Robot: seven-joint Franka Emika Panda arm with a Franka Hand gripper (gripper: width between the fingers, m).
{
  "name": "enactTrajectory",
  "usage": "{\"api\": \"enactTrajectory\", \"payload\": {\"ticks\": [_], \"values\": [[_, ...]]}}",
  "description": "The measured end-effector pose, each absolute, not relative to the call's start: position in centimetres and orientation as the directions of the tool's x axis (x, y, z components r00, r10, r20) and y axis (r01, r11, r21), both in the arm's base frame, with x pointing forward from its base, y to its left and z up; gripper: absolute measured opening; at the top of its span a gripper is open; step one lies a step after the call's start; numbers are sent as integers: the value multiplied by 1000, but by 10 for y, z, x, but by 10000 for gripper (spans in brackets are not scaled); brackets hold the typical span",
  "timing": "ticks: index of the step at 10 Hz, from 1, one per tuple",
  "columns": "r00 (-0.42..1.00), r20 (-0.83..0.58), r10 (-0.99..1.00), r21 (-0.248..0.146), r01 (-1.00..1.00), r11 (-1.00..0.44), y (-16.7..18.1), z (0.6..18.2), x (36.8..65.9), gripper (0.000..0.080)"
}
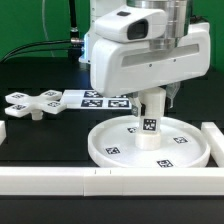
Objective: Assemble round table
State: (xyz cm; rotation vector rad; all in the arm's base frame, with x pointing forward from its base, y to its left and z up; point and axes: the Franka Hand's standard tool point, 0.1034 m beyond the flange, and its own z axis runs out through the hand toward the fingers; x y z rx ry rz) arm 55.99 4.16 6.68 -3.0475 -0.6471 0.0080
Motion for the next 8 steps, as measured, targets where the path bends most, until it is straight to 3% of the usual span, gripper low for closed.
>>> {"api": "enactTrajectory", "payload": {"ticks": [1, 5, 8], "values": [[959, 3, 283, -46, 282, -958, 40, 67, 560, 407], [999, -9, 36, -51, 35, -998, 38, 67, 560, 407], [950, -20, -311, -70, -312, -948, 36, 66, 558, 407]]}}
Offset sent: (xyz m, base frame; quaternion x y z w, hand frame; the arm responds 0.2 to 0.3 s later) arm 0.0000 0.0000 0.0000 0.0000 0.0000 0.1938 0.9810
